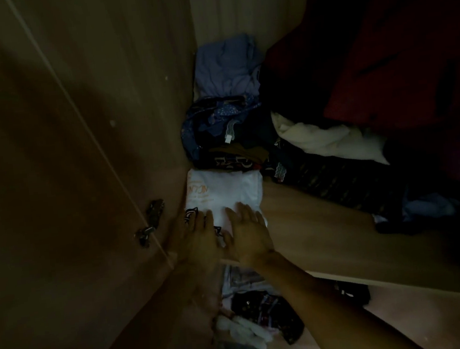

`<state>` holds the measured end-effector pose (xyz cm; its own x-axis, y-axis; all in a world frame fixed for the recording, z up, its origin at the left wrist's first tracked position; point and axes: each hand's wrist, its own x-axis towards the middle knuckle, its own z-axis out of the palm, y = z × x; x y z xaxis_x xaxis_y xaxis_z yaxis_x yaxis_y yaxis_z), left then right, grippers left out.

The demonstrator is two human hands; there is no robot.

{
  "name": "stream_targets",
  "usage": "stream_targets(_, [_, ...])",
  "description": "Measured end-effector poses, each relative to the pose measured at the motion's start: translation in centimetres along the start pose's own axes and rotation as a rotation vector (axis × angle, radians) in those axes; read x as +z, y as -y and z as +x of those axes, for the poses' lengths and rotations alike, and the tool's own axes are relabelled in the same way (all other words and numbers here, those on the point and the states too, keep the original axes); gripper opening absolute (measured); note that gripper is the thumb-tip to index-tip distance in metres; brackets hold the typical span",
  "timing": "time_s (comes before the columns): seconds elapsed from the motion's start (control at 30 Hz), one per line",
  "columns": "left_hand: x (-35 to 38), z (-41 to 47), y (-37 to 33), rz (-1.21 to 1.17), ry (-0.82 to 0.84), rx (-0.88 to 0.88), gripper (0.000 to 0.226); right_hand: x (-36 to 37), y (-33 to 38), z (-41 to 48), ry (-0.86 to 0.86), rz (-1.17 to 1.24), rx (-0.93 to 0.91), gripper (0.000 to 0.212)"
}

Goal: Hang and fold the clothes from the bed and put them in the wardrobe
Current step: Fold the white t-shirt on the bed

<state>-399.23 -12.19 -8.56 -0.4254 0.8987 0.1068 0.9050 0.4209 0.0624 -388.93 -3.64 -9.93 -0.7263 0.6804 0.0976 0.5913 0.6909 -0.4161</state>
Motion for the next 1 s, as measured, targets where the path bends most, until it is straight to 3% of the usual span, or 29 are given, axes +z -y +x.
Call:
stream_targets(0.1, [-2.4, -2.2, -0.3, -0.135, -0.046, -0.02, 0.059, -1.7, 1.6, -2.8, -0.075, 0.027, 0.02, 0.071])
stream_targets(0.2, [-4.3, -5.7, -0.1, -0.271, -0.148, 0.079, 0.05, -3.7, 2.7, -6.7, -0.159, 0.067, 0.059, 0.057])
stream_targets(0.3, [-5.4, -10.5, -0.1, -0.395, -0.21, 0.193, 0.057, -5.9, 4.0, -12.1, -0.202, 0.014, 0.053, 0.046])
stream_targets(0.47, [-6.7, -20.1, -1.1, -0.42, -0.17, 0.291, 0.066, -6.4, 6.6, -23.2, -0.302, -0.015, 0.134, 0.044])
stream_targets(0.67, [-6.9, -30.1, -3.8, -0.448, -0.06, 0.427, 0.071, -4.6, 8.5, -36.0, -0.284, -0.115, 0.314, 0.046])
stream_targets(1.0, [-4.6, -43.0, -10.4, -0.595, 0.096, 0.573, 0.054, -5.4, 8.9, -54.0, -0.382, -0.16, 0.5, 0.048])
